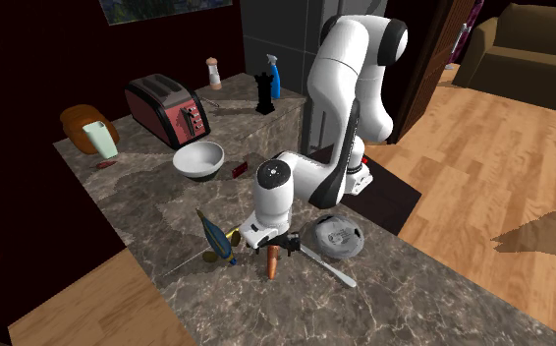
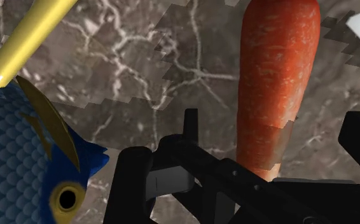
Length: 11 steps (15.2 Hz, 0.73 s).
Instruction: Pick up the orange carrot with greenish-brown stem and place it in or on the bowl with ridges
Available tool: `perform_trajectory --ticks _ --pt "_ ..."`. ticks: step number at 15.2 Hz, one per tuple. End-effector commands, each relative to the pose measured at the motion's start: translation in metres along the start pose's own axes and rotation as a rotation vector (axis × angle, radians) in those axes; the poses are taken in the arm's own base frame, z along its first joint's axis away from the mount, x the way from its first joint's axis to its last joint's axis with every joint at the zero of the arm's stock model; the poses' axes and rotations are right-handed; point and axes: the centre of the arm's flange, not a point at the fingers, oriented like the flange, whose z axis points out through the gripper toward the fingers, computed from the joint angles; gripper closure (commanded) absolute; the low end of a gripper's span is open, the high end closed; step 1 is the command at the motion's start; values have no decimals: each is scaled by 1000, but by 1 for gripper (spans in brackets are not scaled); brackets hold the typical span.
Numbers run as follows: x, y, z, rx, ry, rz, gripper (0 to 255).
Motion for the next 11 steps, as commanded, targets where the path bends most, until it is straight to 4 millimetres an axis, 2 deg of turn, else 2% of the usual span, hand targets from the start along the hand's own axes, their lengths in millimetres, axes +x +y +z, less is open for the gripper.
perform_trajectory --ticks 1,5,6,11 --pt "0 0 1 0 0 0 0" --pt "0 0 1 0 0 0 0" --pt "0 0 1 0 0 0 255" --pt "0 0 1 0 0 0 255"
